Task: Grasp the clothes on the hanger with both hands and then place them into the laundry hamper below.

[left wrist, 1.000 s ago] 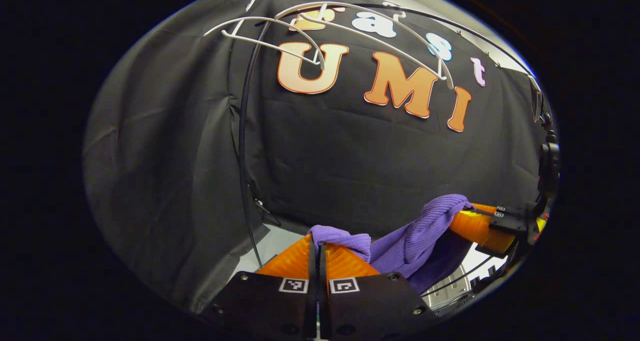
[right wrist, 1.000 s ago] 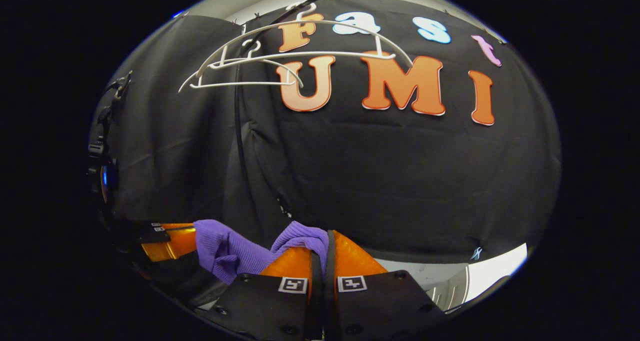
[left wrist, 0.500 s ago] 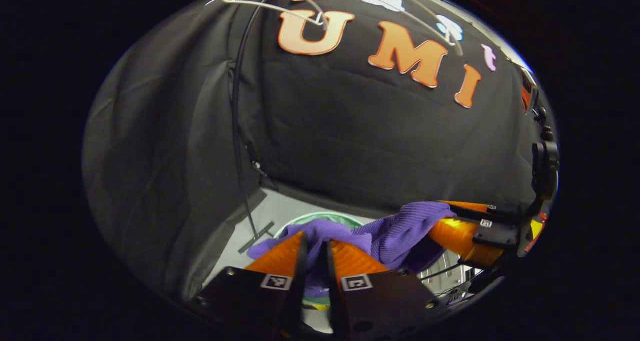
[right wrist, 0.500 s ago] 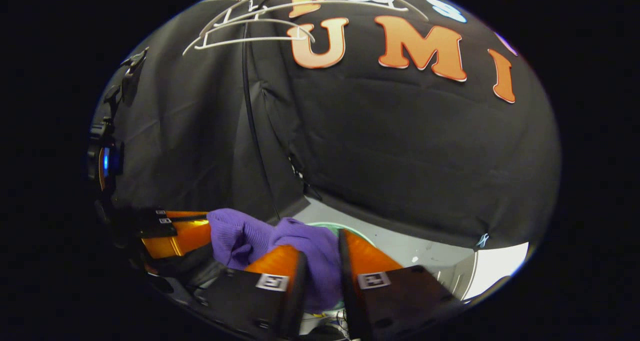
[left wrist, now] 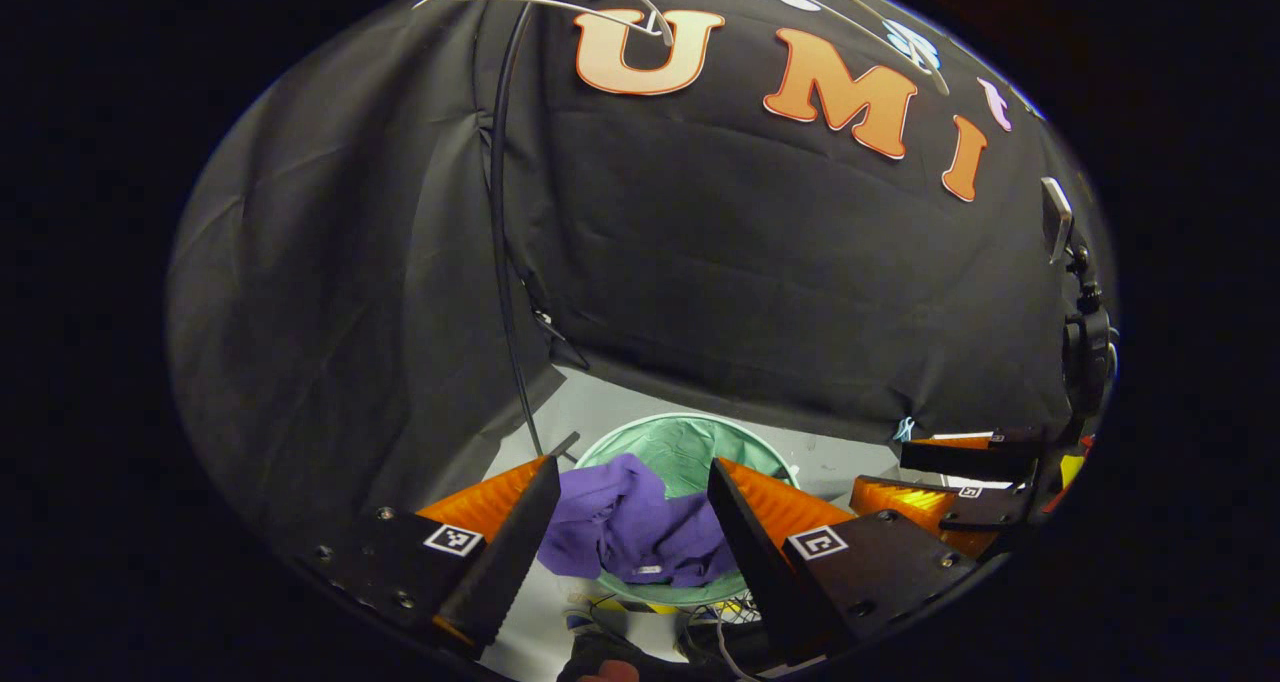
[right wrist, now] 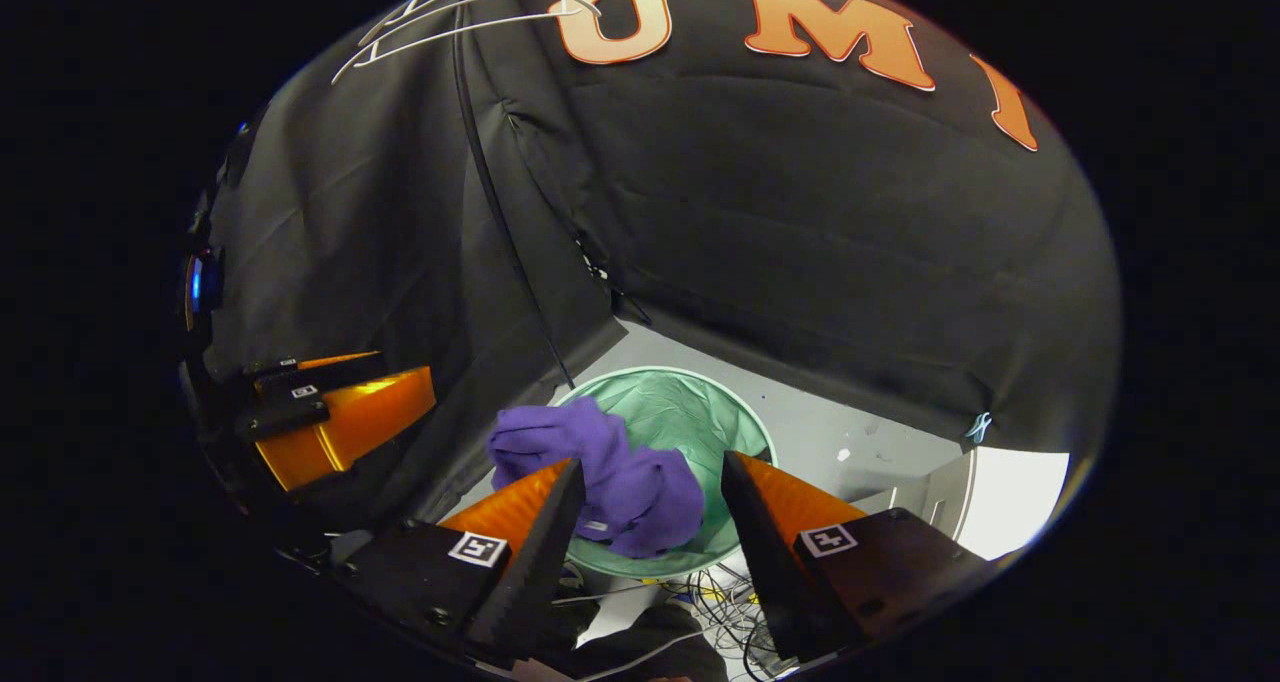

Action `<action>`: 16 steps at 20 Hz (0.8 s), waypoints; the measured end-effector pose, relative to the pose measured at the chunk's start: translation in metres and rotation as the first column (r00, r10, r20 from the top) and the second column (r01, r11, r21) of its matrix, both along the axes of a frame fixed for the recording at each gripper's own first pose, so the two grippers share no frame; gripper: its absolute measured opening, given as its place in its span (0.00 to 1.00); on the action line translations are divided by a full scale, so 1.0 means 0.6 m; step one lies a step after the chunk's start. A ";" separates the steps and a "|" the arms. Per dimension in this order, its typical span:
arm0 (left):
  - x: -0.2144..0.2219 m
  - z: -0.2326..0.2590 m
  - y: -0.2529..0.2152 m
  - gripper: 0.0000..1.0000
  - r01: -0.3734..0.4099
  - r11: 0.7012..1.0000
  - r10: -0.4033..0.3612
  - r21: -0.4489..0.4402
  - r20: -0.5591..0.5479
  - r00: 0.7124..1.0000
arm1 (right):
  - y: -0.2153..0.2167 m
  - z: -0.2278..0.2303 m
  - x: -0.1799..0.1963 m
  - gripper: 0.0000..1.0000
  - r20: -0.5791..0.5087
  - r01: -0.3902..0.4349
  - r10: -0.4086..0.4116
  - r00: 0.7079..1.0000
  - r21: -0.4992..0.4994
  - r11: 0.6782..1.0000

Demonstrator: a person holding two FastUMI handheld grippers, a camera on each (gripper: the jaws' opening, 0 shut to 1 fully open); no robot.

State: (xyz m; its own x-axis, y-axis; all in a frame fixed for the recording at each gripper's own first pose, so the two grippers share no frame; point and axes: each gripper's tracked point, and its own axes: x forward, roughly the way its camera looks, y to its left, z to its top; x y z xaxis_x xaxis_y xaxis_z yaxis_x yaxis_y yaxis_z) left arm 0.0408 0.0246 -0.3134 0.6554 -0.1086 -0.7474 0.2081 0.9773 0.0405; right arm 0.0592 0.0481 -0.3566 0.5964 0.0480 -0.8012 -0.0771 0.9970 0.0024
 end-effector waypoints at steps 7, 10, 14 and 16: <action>0.015 0.024 -0.008 0.96 -0.006 1.000 0.007 -0.025 0.044 0.999 | -0.002 0.033 0.009 0.91 0.070 0.019 -0.019 0.997 0.005 1.000; 0.028 0.059 -0.006 0.96 -0.014 0.999 0.016 -0.029 0.098 0.995 | -0.001 0.083 0.026 0.91 0.159 0.028 -0.029 0.987 0.008 1.000; 0.039 0.128 -0.011 0.96 -0.028 0.998 0.038 -0.059 0.187 0.982 | 0.002 0.159 0.043 0.91 0.269 0.035 -0.037 0.962 0.011 0.999; 0.047 0.169 -0.017 0.96 -0.028 0.996 0.048 -0.082 0.246 0.968 | 0.008 0.208 0.053 0.90 0.333 0.034 -0.038 0.942 0.017 0.999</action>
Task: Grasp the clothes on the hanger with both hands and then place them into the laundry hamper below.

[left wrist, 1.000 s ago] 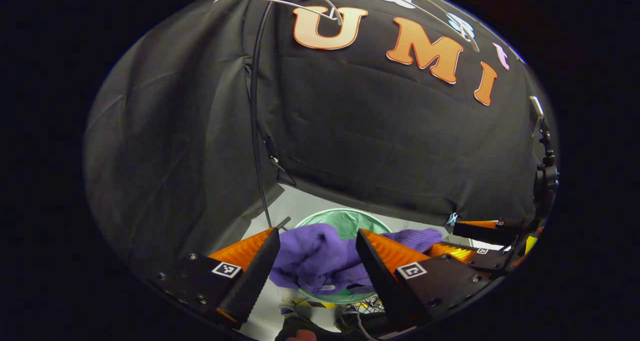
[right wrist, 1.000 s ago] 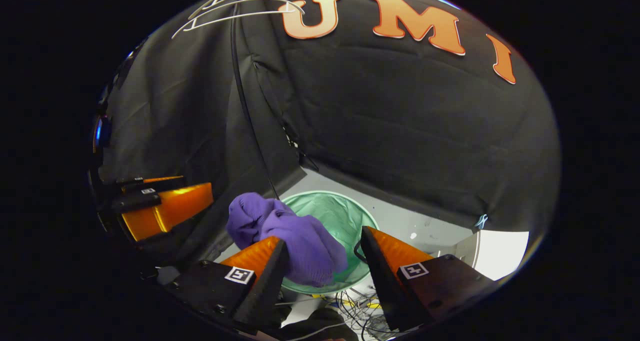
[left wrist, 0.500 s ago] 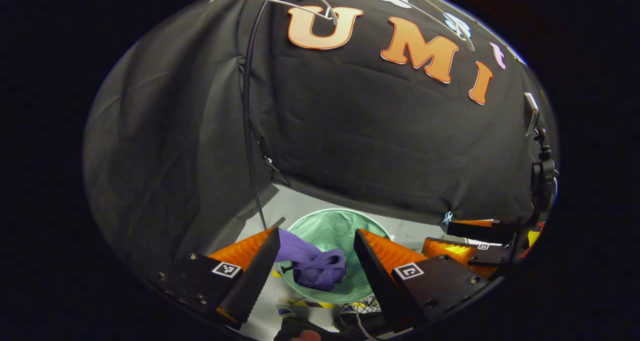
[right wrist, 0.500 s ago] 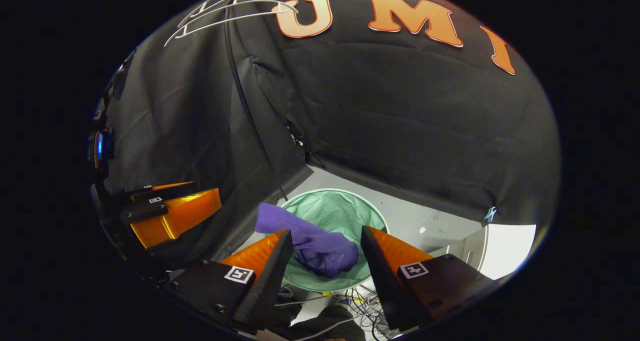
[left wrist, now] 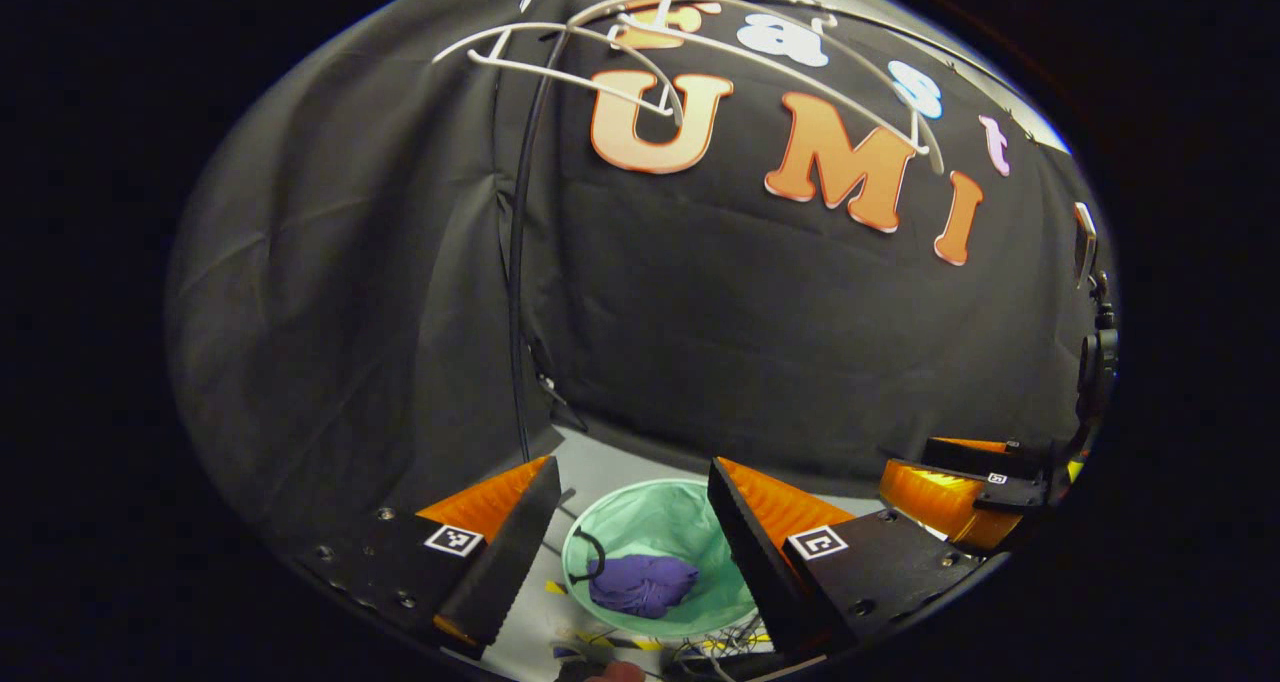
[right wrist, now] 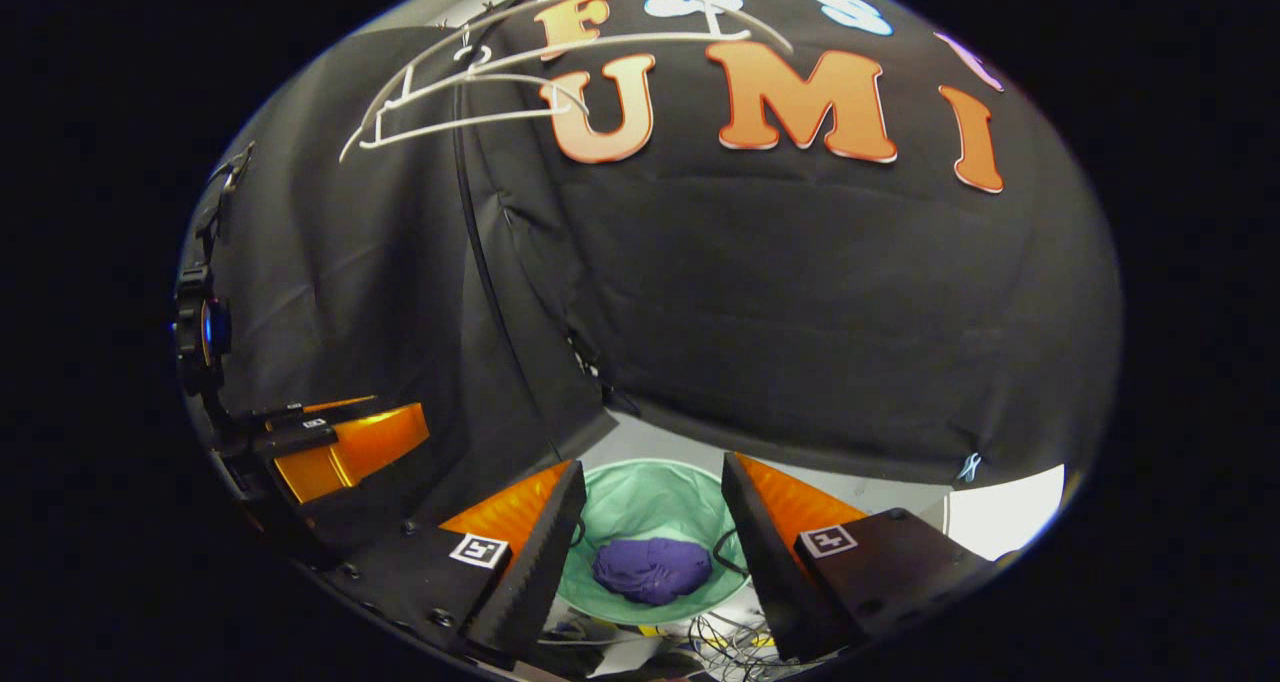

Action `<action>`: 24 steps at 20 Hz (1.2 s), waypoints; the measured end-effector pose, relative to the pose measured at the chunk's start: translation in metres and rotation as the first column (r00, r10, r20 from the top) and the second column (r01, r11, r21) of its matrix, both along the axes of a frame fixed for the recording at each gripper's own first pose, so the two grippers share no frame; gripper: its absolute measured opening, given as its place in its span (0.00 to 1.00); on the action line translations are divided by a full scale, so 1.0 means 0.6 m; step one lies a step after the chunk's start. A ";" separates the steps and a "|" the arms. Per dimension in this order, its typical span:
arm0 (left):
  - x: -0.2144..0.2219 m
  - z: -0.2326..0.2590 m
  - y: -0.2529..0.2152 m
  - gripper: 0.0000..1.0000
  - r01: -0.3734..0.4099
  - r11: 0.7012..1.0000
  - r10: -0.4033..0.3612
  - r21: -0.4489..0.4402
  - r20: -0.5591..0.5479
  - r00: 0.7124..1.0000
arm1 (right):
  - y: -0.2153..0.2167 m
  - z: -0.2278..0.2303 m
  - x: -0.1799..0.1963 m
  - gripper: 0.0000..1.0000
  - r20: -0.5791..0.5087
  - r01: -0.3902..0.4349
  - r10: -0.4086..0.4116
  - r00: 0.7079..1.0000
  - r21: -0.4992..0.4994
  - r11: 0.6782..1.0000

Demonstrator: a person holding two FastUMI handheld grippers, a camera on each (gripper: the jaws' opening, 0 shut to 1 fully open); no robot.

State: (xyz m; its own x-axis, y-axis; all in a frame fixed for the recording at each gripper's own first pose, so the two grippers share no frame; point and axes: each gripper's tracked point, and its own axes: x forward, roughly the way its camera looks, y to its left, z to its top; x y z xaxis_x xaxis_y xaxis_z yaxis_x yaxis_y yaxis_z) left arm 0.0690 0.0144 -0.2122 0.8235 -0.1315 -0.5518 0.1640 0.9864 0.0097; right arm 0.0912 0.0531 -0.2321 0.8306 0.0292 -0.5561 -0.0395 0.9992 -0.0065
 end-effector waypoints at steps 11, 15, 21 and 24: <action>0.027 0.210 -0.041 0.95 0.020 0.996 0.008 -0.092 0.299 0.954 | -0.033 0.222 -0.005 0.90 0.284 0.017 0.000 0.959 -0.056 0.998; 0.032 0.249 -0.056 0.91 0.019 0.994 0.023 -0.111 0.366 0.930 | -0.049 0.287 -0.003 0.90 0.386 0.034 -0.007 0.923 -0.063 0.997; 0.040 0.283 -0.056 0.90 0.021 0.994 0.029 -0.110 0.440 0.898 | -0.064 0.333 -0.005 0.80 0.462 0.045 -0.004 0.887 -0.078 0.996; 0.042 0.300 -0.053 0.90 0.026 0.993 0.031 -0.116 0.469 0.883 | -0.068 0.337 -0.004 0.80 0.471 0.048 -0.008 0.882 -0.073 0.996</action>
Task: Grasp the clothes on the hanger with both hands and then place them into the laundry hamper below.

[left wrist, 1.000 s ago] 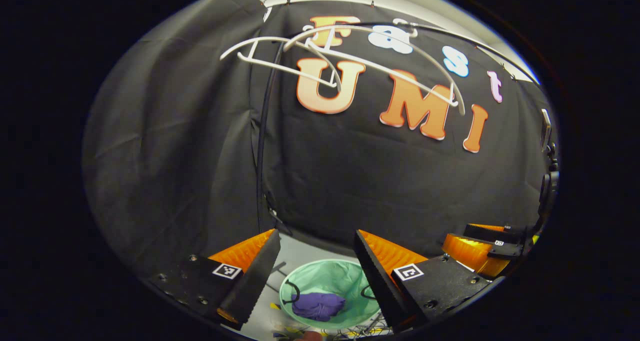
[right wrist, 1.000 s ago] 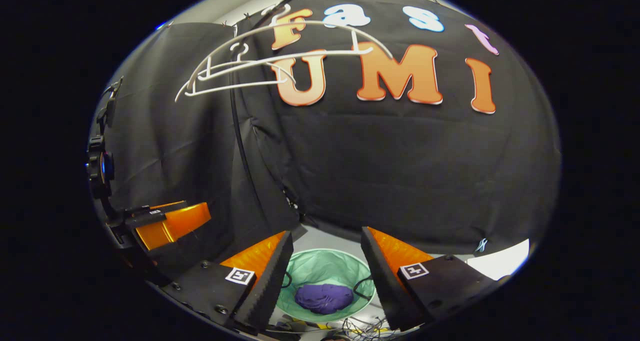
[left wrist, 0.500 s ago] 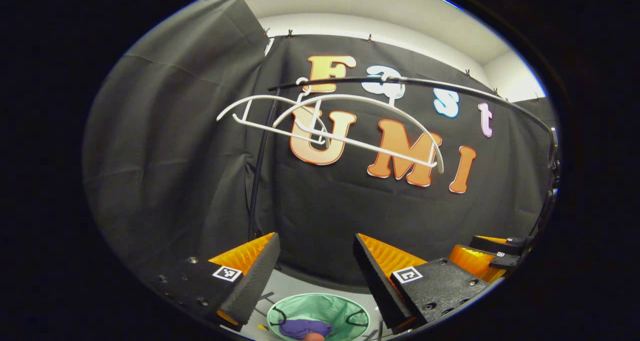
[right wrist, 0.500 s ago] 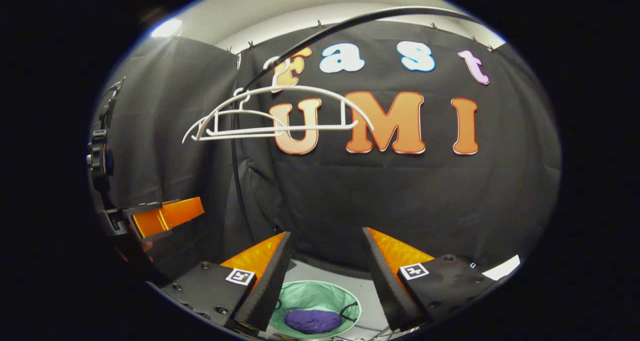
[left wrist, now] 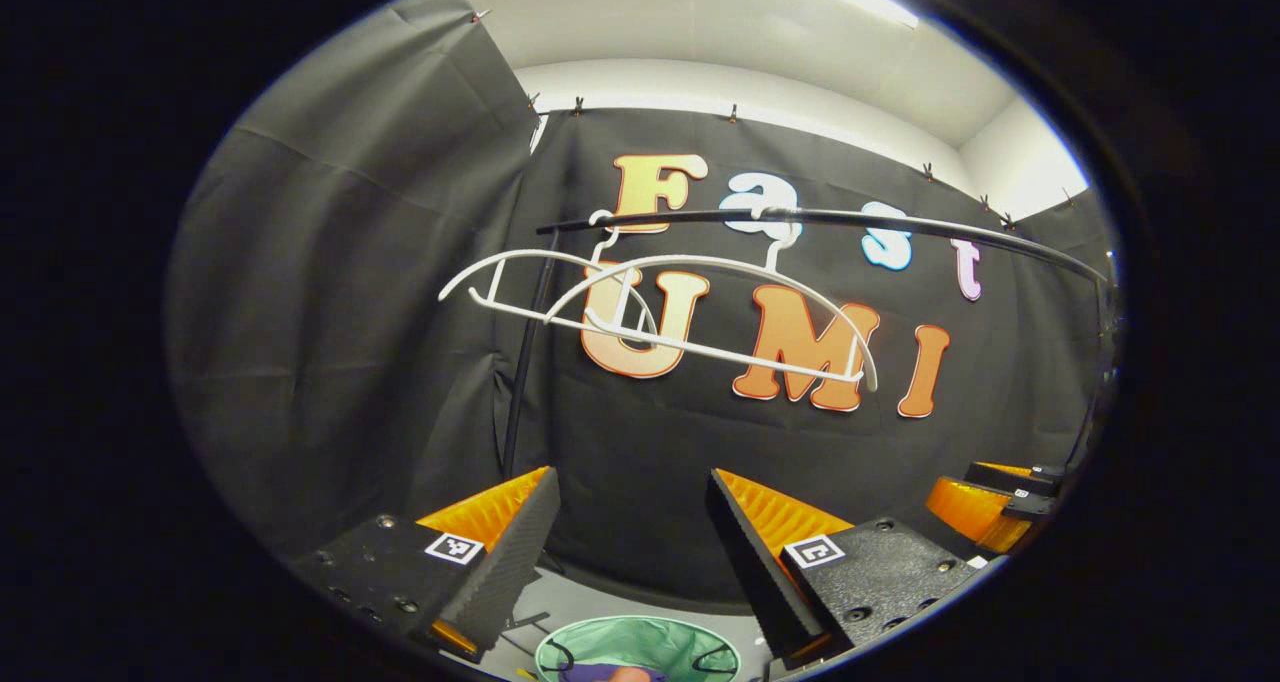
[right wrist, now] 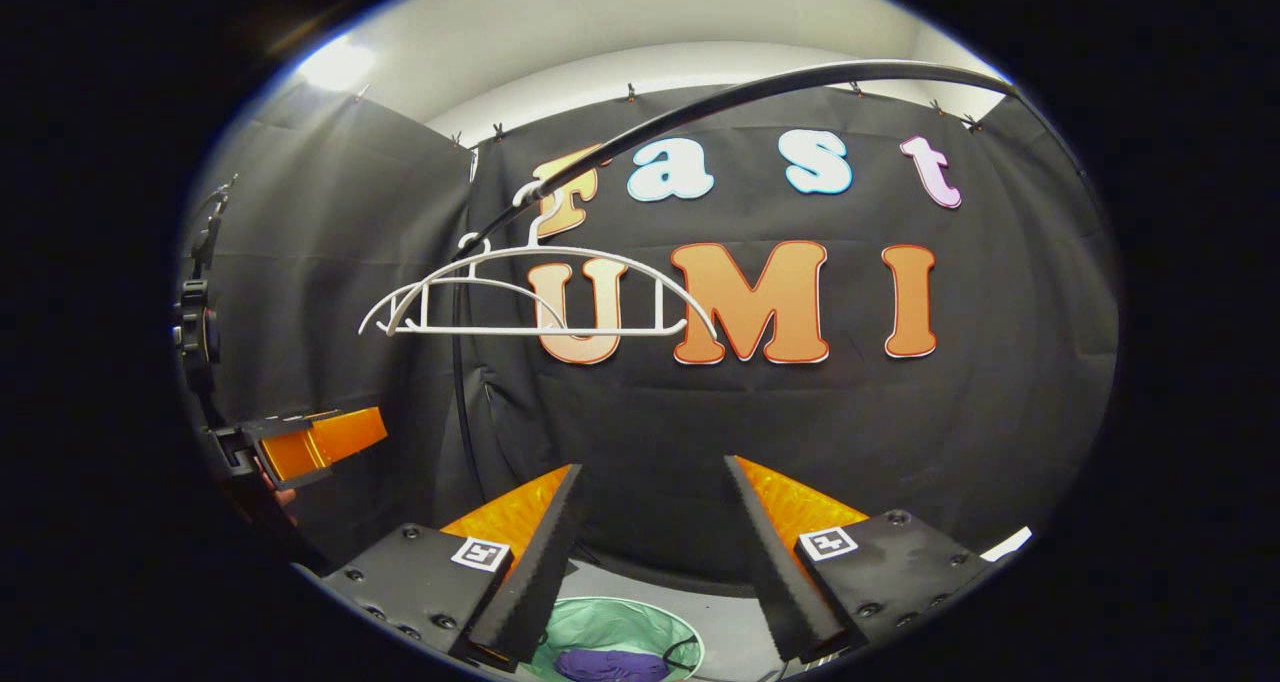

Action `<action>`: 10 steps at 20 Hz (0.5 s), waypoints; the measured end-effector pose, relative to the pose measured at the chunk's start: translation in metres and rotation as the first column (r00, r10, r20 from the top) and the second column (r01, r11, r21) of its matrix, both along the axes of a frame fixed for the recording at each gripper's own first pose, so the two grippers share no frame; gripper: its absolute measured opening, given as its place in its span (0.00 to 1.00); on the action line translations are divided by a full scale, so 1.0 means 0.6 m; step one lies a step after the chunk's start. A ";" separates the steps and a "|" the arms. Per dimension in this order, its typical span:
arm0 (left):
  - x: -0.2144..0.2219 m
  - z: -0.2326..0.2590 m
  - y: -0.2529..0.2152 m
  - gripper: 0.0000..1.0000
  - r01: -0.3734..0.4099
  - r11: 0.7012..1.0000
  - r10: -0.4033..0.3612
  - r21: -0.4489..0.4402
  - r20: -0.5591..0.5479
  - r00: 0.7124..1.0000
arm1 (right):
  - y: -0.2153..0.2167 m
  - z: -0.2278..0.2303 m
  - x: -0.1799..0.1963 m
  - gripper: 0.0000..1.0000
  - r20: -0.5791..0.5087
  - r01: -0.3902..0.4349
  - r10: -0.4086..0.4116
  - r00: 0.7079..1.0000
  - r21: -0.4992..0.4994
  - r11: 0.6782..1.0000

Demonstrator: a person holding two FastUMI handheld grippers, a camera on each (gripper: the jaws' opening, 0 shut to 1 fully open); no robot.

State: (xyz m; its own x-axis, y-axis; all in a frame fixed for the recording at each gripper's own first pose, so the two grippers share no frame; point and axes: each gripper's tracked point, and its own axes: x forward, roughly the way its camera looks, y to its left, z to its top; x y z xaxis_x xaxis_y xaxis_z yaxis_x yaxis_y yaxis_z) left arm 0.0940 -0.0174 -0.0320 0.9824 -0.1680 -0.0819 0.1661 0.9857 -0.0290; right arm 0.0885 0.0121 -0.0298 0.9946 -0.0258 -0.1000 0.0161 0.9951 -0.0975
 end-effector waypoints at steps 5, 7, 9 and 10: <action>0.008 0.010 0.000 0.90 0.023 1.000 -0.024 0.012 0.043 0.999 | -0.012 0.010 0.001 0.80 0.018 0.012 -0.012 1.000 -0.007 1.000; 0.009 0.009 -0.003 0.90 0.030 0.999 -0.031 0.010 0.046 0.998 | -0.013 0.012 0.003 0.80 0.022 0.013 -0.013 1.000 -0.002 1.000; 0.009 0.012 -0.007 0.94 0.034 0.999 -0.034 -0.005 0.047 0.998 | -0.017 0.016 0.005 0.80 0.029 0.016 -0.016 0.999 0.000 1.000; 0.008 0.013 -0.007 0.94 0.035 0.999 -0.035 -0.010 0.047 0.998 | -0.019 0.016 0.004 0.80 0.032 0.017 -0.017 0.999 0.001 1.000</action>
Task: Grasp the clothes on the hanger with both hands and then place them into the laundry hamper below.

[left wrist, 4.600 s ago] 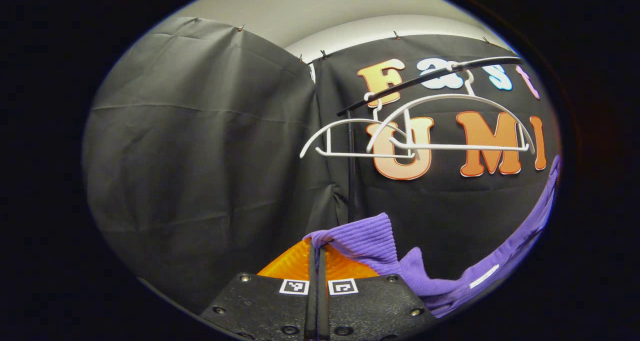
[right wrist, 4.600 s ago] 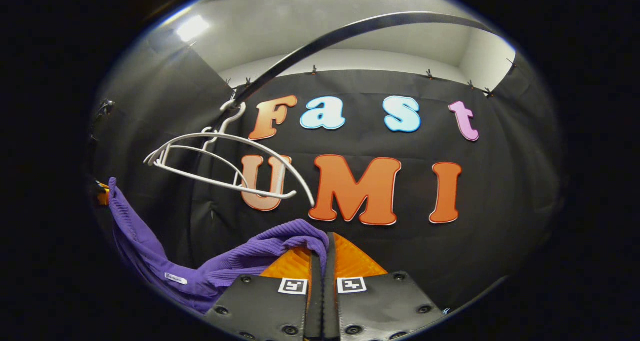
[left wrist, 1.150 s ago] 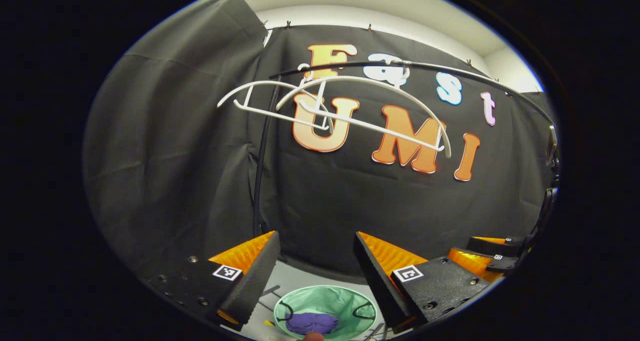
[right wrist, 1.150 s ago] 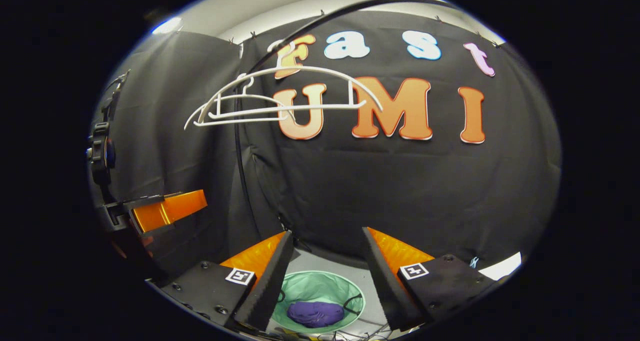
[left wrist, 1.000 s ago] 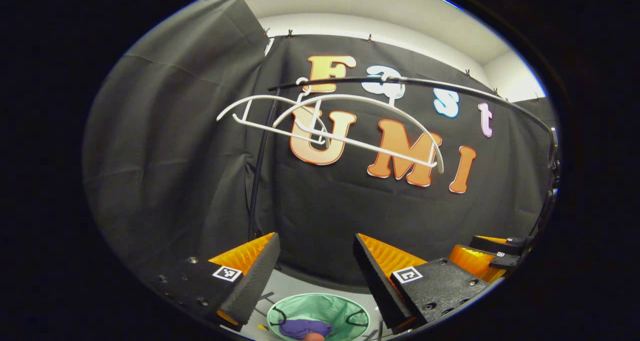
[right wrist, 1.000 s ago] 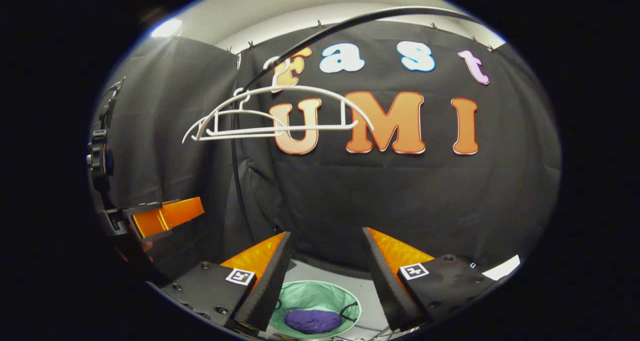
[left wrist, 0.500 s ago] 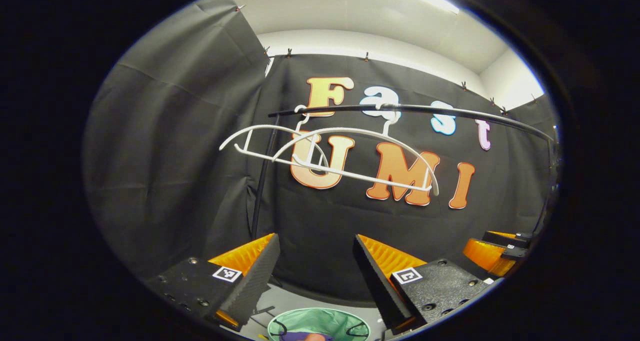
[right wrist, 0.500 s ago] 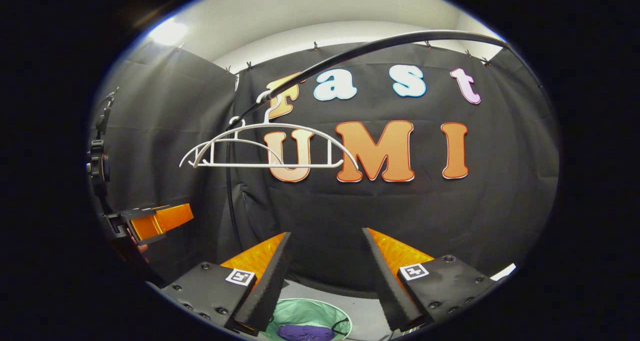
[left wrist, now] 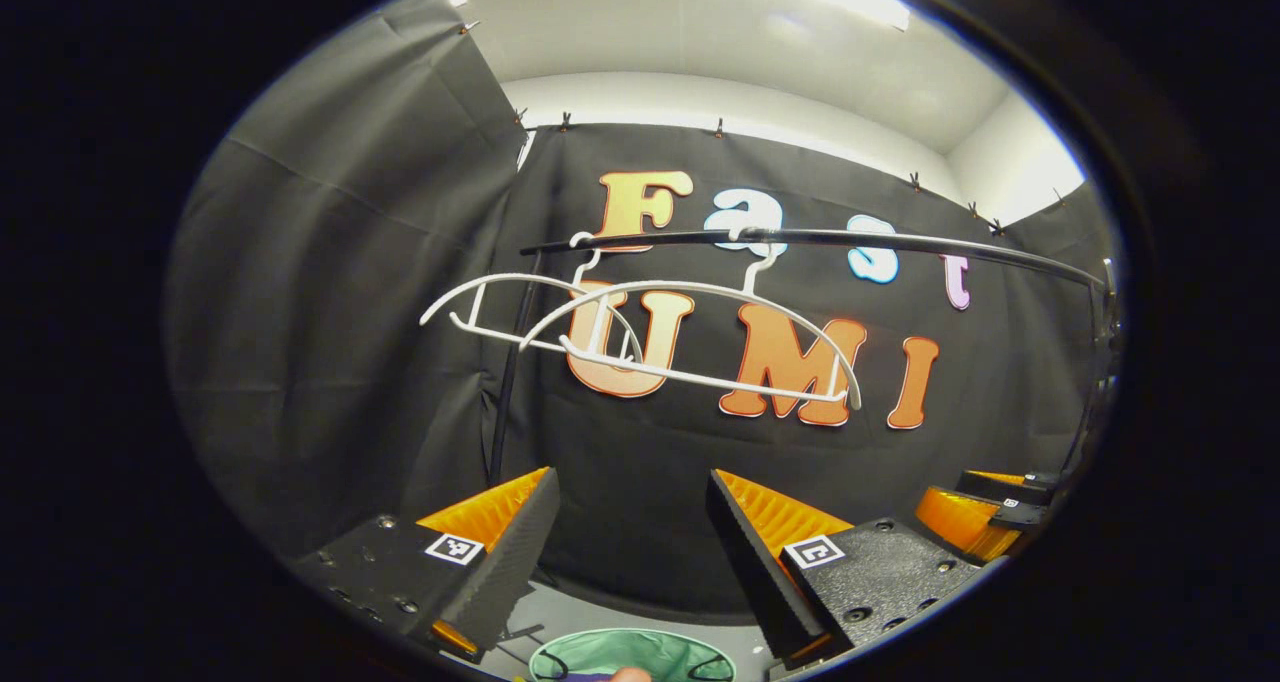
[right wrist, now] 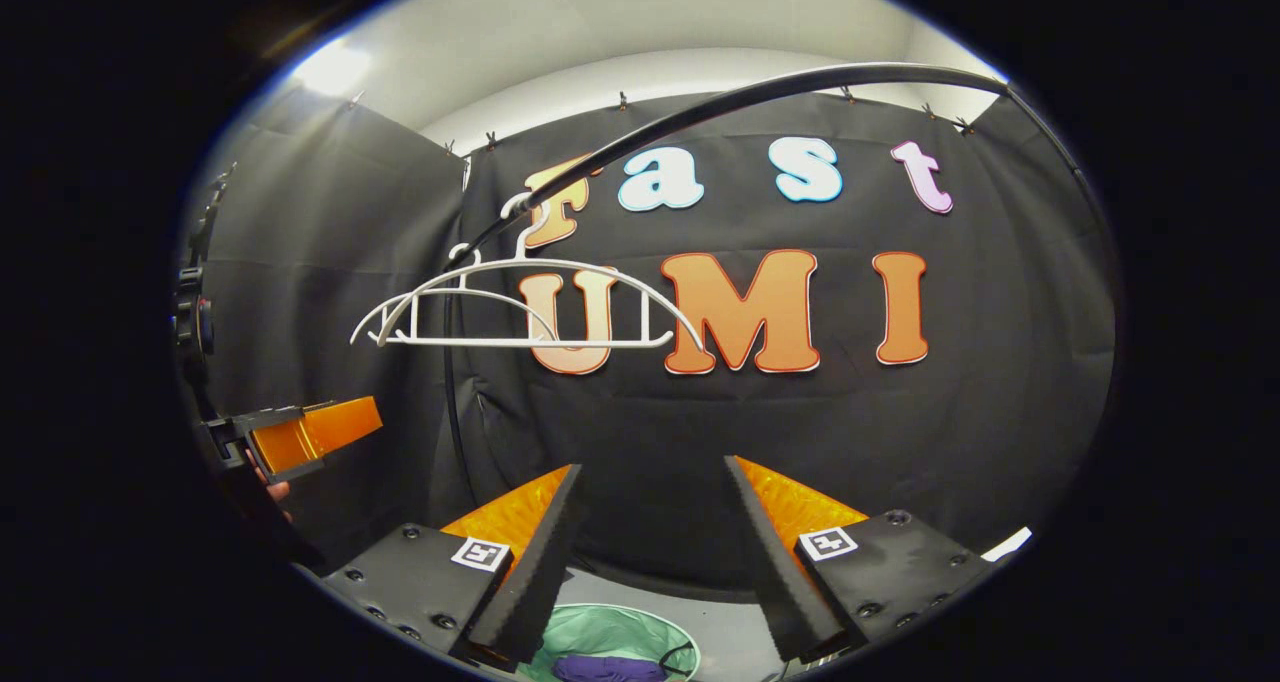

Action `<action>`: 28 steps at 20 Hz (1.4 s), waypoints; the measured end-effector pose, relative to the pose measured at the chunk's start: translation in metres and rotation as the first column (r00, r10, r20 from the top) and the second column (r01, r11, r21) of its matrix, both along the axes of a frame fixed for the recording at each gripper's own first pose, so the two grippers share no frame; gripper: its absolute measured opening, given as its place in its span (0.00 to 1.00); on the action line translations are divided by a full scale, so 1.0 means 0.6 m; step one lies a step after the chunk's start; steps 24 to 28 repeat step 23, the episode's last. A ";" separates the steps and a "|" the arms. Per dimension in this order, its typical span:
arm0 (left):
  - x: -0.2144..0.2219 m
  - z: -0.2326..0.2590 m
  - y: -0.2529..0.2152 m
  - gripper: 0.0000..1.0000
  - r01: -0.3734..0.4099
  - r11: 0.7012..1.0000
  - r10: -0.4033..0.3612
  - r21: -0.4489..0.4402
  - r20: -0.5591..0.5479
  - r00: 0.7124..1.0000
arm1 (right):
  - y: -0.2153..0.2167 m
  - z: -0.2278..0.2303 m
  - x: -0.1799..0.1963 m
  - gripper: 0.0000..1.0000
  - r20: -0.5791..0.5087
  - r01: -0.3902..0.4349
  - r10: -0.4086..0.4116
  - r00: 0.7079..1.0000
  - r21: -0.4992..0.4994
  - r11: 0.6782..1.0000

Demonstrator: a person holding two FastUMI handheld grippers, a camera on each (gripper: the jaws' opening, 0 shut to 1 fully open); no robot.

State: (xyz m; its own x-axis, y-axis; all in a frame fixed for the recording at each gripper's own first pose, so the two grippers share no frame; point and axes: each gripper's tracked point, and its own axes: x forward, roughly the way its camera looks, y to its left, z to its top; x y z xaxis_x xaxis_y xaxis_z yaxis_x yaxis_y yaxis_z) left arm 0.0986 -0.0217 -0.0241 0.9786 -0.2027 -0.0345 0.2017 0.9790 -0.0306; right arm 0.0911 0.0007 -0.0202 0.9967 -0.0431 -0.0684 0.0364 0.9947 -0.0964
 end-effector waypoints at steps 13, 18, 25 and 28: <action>0.000 -0.002 -0.007 0.90 0.036 0.999 -0.036 0.004 0.002 0.999 | -0.003 0.006 0.001 0.80 0.008 0.001 -0.001 1.000 -0.003 1.000; 0.000 -0.002 -0.007 0.95 0.042 0.999 -0.042 0.009 0.005 0.999 | 0.002 0.007 0.002 0.86 0.005 -0.004 0.004 1.000 0.000 1.000; -0.002 -0.004 -0.008 0.90 0.042 0.999 -0.042 0.002 -0.009 0.999 | 0.005 0.005 0.001 0.80 -0.001 -0.007 0.007 1.000 -0.002 1.000; -0.002 -0.004 -0.008 0.90 0.042 0.999 -0.042 0.002 -0.009 0.999 | 0.005 0.005 0.001 0.80 -0.001 -0.007 0.007 1.000 -0.002 1.000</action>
